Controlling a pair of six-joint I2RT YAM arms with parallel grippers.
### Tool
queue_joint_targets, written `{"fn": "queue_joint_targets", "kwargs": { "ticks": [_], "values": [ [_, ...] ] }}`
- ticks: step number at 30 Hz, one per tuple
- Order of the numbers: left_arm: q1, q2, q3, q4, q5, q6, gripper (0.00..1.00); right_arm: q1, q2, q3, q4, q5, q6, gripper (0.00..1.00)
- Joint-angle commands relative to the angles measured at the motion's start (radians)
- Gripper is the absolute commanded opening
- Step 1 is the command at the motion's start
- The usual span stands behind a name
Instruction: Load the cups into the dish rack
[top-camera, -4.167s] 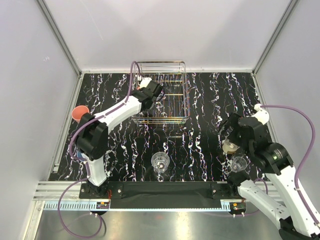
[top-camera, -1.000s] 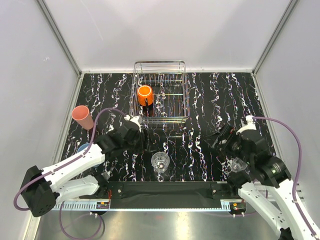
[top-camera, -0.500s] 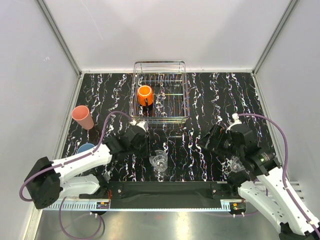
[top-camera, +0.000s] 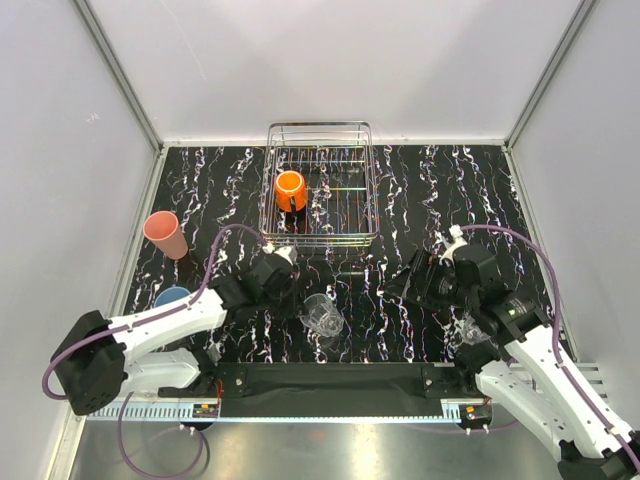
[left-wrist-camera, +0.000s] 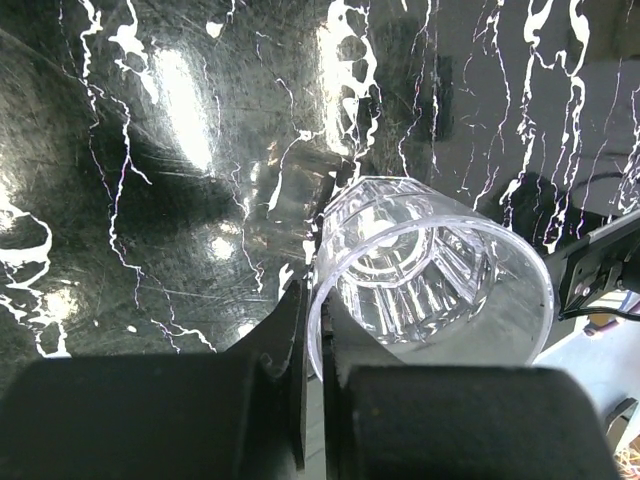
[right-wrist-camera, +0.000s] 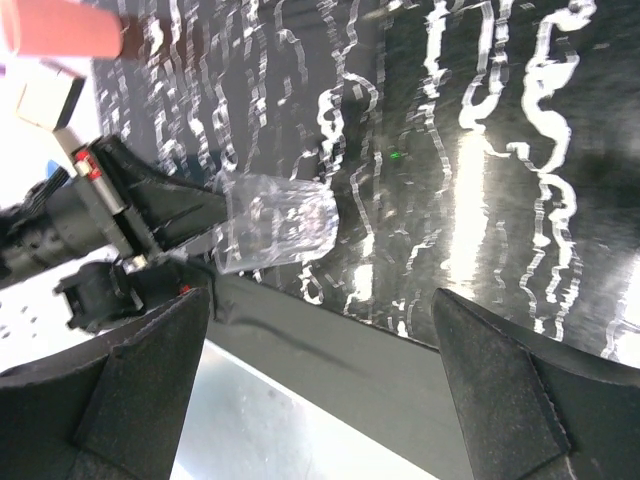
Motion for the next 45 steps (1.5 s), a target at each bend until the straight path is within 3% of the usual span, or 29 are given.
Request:
{"fn": "queue_joint_targets", "kwargs": {
  "ticks": [1, 8, 13, 18, 23, 27, 32, 45],
  "values": [
    [-0.006, -0.046, 0.013, 0.048, 0.028, 0.006, 0.00, 0.006, -0.002, -0.020, 0.092, -0.093, -0.029, 1.00],
    [0.015, -0.175, 0.154, 0.031, 0.123, 0.022, 0.00, 0.004, -0.016, -0.067, 0.337, -0.297, -0.025, 1.00],
    [0.064, -0.270, 0.168, 0.244, 0.309, -0.045, 0.00, 0.006, -0.007, -0.090, 0.593, -0.458, 0.063, 1.00],
    [0.081, -0.348, 0.162, 0.414, 0.332, -0.096, 0.00, 0.006, 0.031, -0.084, 0.877, -0.558, 0.166, 1.00],
    [0.083, -0.390, 0.150, 0.497, 0.352, -0.166, 0.00, 0.006, 0.005, -0.063, 0.982, -0.604, 0.196, 1.00],
    [0.082, -0.402, 0.098, 0.667, 0.372, -0.261, 0.00, 0.006, 0.008, -0.032, 0.982, -0.638, 0.184, 1.00],
    [0.081, -0.369, 0.076, 0.778, 0.395, -0.327, 0.00, 0.007, 0.001, -0.087, 1.182, -0.646, 0.304, 1.00],
    [0.078, -0.344, -0.036, 0.920, 0.309, -0.424, 0.00, 0.026, -0.035, -0.106, 1.292, -0.554, 0.371, 1.00]
  ]
}}
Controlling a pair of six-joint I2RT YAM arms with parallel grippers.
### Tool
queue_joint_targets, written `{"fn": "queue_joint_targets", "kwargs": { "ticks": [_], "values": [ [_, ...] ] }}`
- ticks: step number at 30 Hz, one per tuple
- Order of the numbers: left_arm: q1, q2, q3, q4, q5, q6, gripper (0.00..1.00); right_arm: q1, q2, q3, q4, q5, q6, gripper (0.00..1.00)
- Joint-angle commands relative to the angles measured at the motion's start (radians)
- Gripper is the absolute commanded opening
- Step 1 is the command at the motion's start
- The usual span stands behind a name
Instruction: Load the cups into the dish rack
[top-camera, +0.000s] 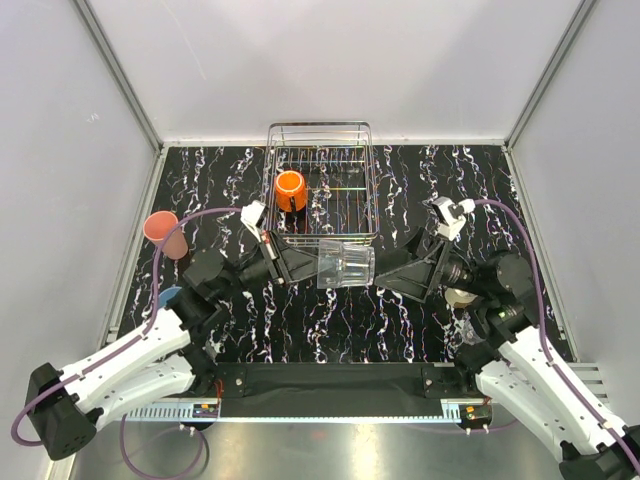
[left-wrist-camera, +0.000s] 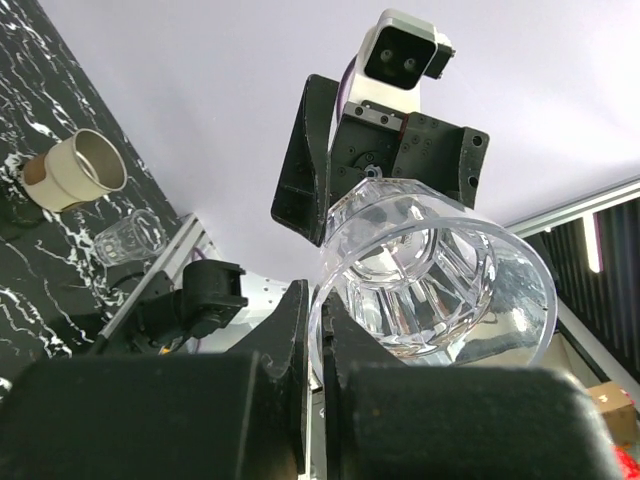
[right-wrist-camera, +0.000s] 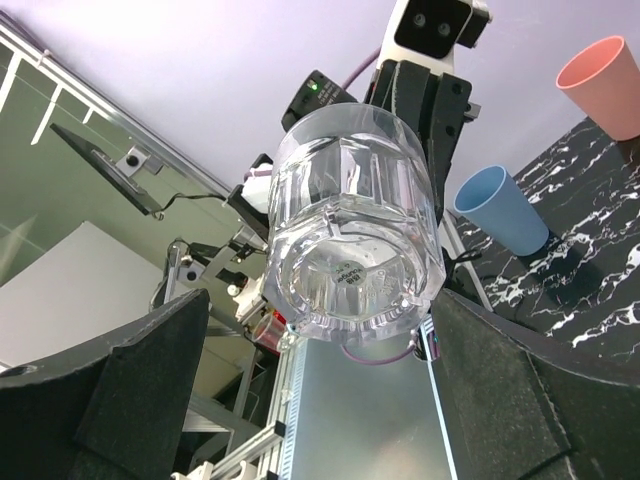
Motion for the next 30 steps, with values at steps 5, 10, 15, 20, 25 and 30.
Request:
{"fn": "queue_joint_targets", "kwargs": {
  "ticks": [5, 10, 15, 20, 25, 30],
  "values": [
    [0.001, 0.028, 0.001, 0.187, -0.027, -0.058, 0.00, 0.017, 0.030, 0.016, 0.136, 0.031, 0.034, 0.99],
    [-0.008, 0.032, -0.011, 0.211, -0.044, -0.071, 0.00, 0.029, 0.041, 0.000, 0.192, 0.082, 0.047, 0.96],
    [-0.014, 0.029, -0.037, 0.243, -0.067, -0.086, 0.00, 0.037, 0.038, -0.033, 0.251, 0.163, 0.075, 0.93],
    [-0.022, 0.037, -0.044, 0.255, -0.077, -0.095, 0.00, 0.043, 0.049, -0.041, 0.273, 0.186, 0.084, 0.84],
    [-0.032, 0.042, -0.051, 0.266, -0.090, -0.098, 0.00, 0.055, 0.067, -0.030, 0.274, 0.188, 0.077, 0.85],
    [-0.039, 0.049, -0.050, 0.270, -0.096, -0.100, 0.00, 0.071, 0.101, -0.020, 0.279, 0.192, 0.072, 0.87]
  ]
}}
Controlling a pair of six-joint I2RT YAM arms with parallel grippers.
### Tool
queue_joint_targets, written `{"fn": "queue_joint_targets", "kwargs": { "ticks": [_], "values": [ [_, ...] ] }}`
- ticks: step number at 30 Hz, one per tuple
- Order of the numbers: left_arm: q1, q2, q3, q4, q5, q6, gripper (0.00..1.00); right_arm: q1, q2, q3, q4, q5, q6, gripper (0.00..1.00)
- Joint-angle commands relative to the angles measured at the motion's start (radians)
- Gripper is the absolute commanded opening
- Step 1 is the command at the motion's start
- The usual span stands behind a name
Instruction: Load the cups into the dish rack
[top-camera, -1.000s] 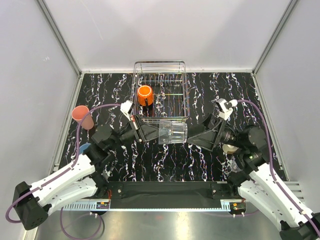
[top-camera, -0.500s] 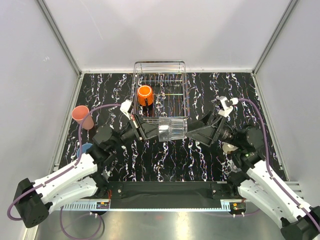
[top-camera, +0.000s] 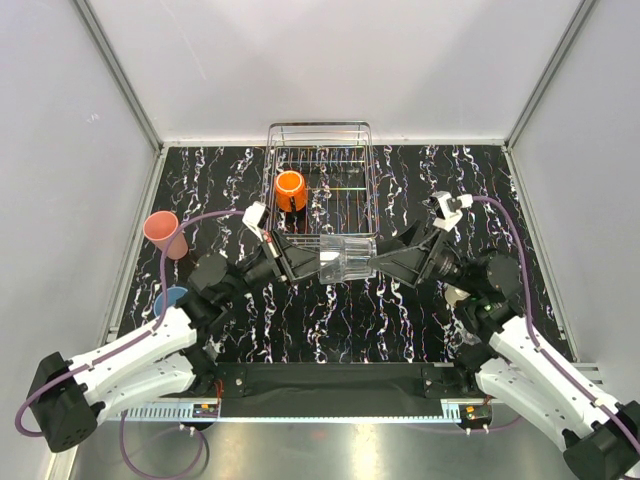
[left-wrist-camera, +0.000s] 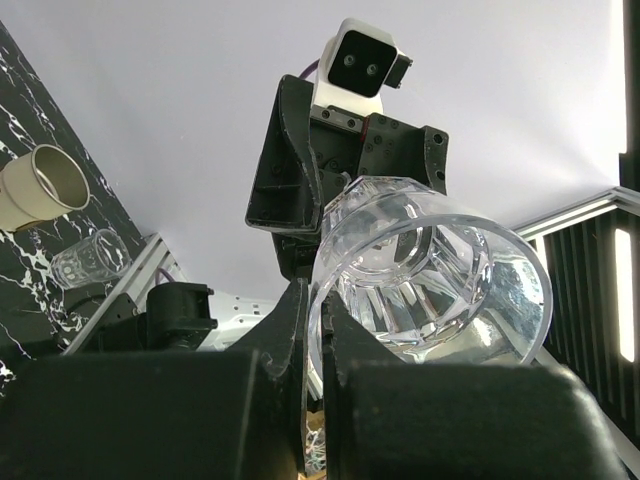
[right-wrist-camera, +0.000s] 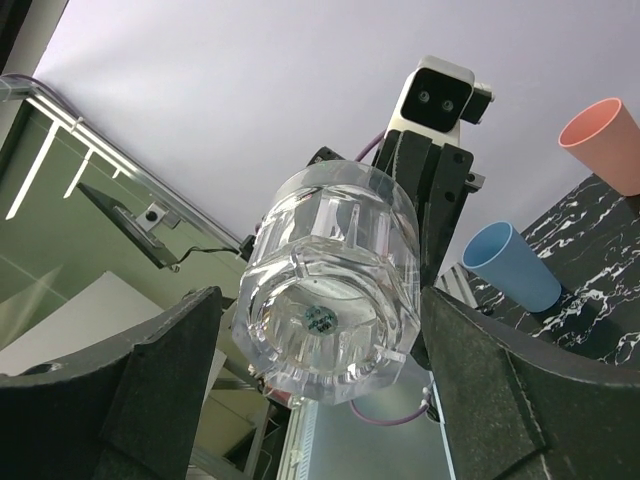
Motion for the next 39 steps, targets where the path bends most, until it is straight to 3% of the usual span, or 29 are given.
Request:
{"fn": "queue_joint_targets", "kwargs": {
  "ticks": [1, 4, 8, 11, 12, 13, 17, 19, 20, 24, 27, 33, 39],
  "values": [
    [-0.007, 0.002, 0.003, 0.093, -0.031, -0.004, 0.00, 0.025, 0.023, 0.031, 0.068, 0.027, 0.000, 0.86],
    [-0.007, 0.003, 0.006, 0.092, -0.034, 0.000, 0.00, 0.043, 0.038, 0.031, 0.083, 0.035, -0.003, 0.85],
    [-0.010, 0.009, 0.009, 0.090, -0.033, 0.001, 0.00, 0.056, 0.048, 0.029, 0.085, 0.054, -0.008, 0.67],
    [-0.010, 0.003, 0.001, 0.079, -0.034, 0.009, 0.00, 0.060, 0.051, 0.043, 0.066, 0.059, -0.017, 0.33],
    [-0.010, -0.003, 0.000, 0.049, -0.037, 0.016, 0.00, 0.060, 0.055, 0.051, 0.036, 0.059, -0.021, 0.11],
    [-0.010, -0.020, -0.008, 0.027, -0.042, 0.022, 0.20, 0.060, 0.058, 0.066, 0.019, 0.055, -0.035, 0.01],
    [-0.010, -0.101, -0.048, -0.109, -0.112, 0.050, 0.70, 0.059, 0.049, 0.109, -0.110, 0.077, -0.093, 0.00],
    [-0.002, -0.144, -0.063, -0.200, -0.136, 0.073, 0.80, 0.059, 0.035, 0.133, -0.245, 0.125, -0.136, 0.00],
    [0.005, -0.190, -0.065, -0.247, -0.161, 0.085, 0.92, 0.059, 0.032, 0.174, -0.303, 0.143, -0.188, 0.00],
    [0.033, -0.311, -0.016, -0.668, -0.275, 0.170, 0.95, 0.060, 0.072, 0.310, -0.658, 0.261, -0.339, 0.00],
    [0.048, -0.395, 0.024, -0.889, -0.408, 0.213, 0.95, 0.059, 0.153, 0.425, -0.827, 0.347, -0.440, 0.00],
    [0.058, -0.443, 0.072, -1.037, -0.513, 0.315, 0.95, 0.060, 0.403, 0.692, -1.113, 0.570, -0.603, 0.00],
    [0.059, -0.405, 0.138, -1.096, -0.567, 0.429, 0.94, 0.059, 0.661, 0.923, -1.218, 0.775, -0.718, 0.00]
  ]
}}
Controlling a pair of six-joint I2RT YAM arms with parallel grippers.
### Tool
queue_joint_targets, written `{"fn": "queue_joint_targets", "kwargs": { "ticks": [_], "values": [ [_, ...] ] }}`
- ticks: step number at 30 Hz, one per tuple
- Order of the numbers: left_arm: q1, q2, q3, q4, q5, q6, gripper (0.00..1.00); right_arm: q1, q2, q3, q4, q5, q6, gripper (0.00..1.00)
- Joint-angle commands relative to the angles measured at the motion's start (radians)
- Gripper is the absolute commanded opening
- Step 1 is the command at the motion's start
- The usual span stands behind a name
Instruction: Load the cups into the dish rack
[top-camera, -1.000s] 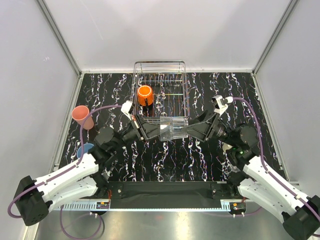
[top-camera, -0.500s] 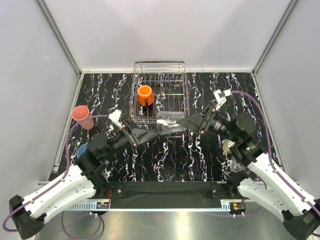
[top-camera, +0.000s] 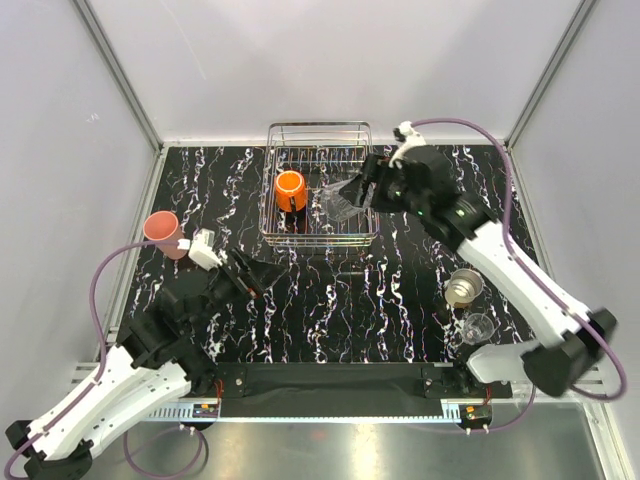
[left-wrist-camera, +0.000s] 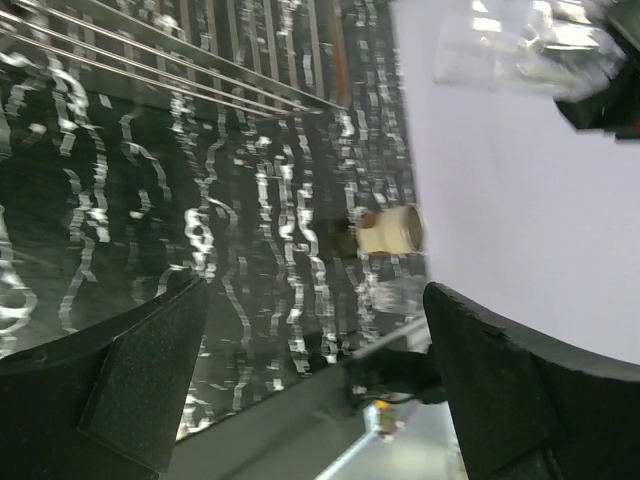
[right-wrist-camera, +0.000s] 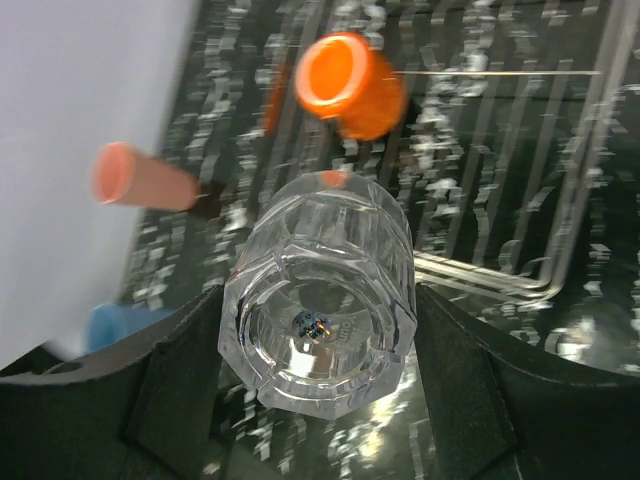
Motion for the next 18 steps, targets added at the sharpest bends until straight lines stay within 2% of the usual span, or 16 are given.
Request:
{"fn": "queue_joint_targets", "kwargs": {
  "ticks": [1, 7, 11, 18],
  "values": [
    [0.004, 0.019, 0.070, -0.037, -0.076, 0.112, 0.94, 0.007, 0.106, 0.153, -0.095, 0.205, -0.130, 0.00],
    [0.004, 0.057, 0.096, -0.045, -0.073, 0.150, 0.94, 0.005, 0.365, 0.419, -0.206, 0.299, -0.173, 0.00],
    [0.005, 0.067, 0.096, -0.051, -0.070, 0.161, 0.94, 0.007, 0.566, 0.589, -0.342, 0.374, -0.166, 0.00],
    [0.005, 0.040, 0.076, -0.049, -0.081, 0.181, 0.94, 0.005, 0.777, 0.790, -0.395, 0.417, -0.158, 0.00]
  ]
}}
